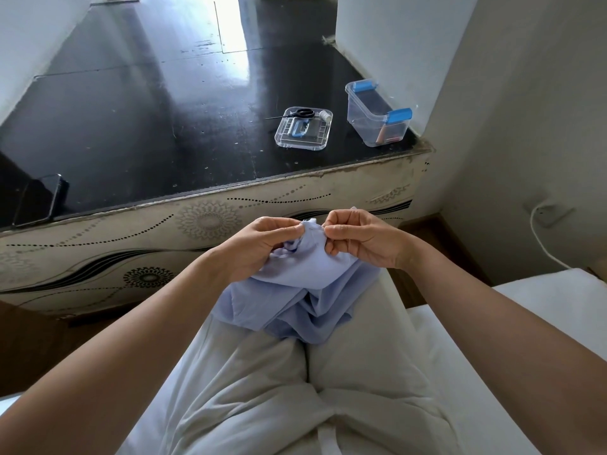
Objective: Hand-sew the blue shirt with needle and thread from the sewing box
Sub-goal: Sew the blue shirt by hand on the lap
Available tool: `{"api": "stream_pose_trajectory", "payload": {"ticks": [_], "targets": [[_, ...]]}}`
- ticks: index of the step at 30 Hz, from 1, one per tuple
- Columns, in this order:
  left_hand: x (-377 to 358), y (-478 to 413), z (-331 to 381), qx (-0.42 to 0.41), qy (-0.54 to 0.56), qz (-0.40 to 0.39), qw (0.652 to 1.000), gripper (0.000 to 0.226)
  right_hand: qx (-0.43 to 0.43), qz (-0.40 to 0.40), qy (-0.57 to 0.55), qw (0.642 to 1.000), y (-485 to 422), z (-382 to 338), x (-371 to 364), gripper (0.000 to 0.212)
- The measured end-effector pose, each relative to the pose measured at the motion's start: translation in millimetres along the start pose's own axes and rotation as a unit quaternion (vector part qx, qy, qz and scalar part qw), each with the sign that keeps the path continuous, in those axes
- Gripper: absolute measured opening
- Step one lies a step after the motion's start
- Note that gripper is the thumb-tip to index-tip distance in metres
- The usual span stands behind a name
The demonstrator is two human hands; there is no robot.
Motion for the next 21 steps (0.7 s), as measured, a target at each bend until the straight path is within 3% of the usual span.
{"api": "stream_pose_trajectory", "payload": {"ticks": [7, 12, 21], "targets": [[-7.5, -1.6, -0.8, -0.006, -0.012, -0.007, 1.0, 0.029, -0.001, 0.019, 0.037, 0.999, -4.9, 5.6, 0.5, 0.036], [1.2, -1.3, 8.2, -0.028, -0.001, 0.033, 0.999, 0.026, 0.016, 0.054, 0.019, 0.998, -5.3, 4.1, 11.2, 0.03], [6.9, -2.1, 10.0, -0.032, 0.031, 0.089, 0.995, 0.016, 0.045, 0.152, 0.116, 0.981, -5.0, -5.0, 25.8, 0.029]]}}
Point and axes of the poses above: each hand's wrist, its own y-axis away from the middle knuckle, its own x-axis out of the back of the hand, z = x × y, the point moved 10 cm from there along -y, towards the middle knuckle, and after that the axes turned 14 degrees about y, right-handed, at the moved point
